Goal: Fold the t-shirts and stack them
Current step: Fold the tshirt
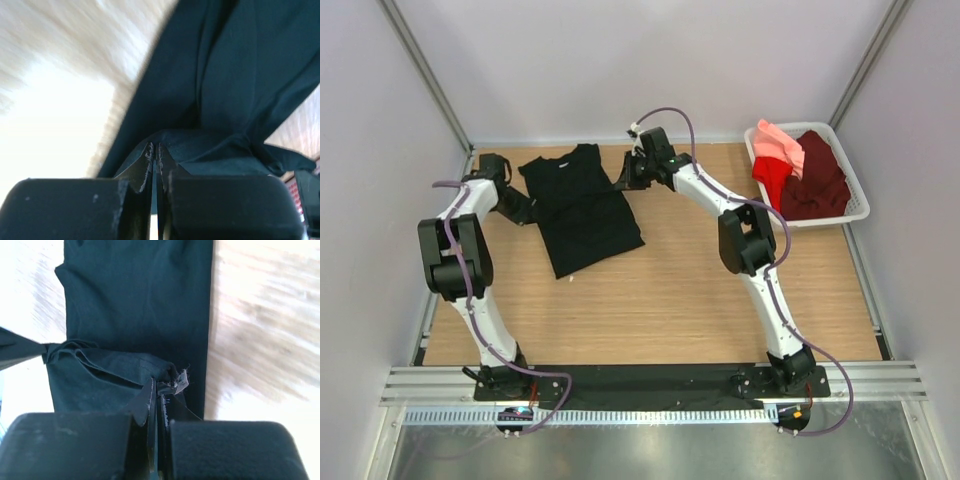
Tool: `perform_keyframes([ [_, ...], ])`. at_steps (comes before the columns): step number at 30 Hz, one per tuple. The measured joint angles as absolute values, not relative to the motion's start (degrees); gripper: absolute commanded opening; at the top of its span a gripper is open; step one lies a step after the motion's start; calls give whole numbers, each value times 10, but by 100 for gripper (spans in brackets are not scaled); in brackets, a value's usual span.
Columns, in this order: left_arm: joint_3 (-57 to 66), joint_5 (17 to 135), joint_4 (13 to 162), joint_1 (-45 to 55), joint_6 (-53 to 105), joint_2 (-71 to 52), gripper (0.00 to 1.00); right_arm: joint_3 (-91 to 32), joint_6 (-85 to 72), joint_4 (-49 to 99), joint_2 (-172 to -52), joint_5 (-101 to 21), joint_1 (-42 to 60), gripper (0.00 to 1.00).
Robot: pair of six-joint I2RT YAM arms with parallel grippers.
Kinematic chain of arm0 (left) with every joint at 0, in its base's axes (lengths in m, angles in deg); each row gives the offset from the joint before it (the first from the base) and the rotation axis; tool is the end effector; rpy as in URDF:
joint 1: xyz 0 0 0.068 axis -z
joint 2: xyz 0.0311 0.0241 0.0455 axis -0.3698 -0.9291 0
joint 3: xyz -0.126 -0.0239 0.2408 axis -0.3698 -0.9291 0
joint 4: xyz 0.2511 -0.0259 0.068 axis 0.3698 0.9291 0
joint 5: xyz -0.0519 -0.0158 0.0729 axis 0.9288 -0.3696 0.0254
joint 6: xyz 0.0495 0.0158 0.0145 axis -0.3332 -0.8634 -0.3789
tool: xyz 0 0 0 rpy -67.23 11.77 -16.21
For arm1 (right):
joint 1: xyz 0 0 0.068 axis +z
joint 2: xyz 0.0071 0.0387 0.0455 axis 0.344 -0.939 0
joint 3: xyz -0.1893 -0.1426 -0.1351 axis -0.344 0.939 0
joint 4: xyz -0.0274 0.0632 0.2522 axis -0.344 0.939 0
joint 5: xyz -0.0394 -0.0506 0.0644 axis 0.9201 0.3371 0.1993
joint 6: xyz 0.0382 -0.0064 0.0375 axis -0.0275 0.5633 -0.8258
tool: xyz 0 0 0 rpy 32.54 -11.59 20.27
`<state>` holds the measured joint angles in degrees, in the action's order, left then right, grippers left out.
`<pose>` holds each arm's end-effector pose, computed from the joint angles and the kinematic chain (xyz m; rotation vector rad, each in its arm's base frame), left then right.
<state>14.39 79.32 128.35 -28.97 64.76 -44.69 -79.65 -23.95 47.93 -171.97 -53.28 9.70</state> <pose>0.3963 0.0434 0.1966 -1.3046 2.4865 -0.4734 0.4809 0.2901 0.2056 -0.3221 2.3347 0.8931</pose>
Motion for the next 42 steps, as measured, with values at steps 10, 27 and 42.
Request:
perform_keyframes([
  [10,227,797,1283,-312,642,-517,16,-819,-239,405,-1775,-534,98,14],
  [27,31,682,1281,-287,589,-328,49,-568,-173,458,-1582,-552,72,61],
  [42,-108,783,1228,-258,587,-316,49,-410,-91,420,-1529,-673,81,55],
])
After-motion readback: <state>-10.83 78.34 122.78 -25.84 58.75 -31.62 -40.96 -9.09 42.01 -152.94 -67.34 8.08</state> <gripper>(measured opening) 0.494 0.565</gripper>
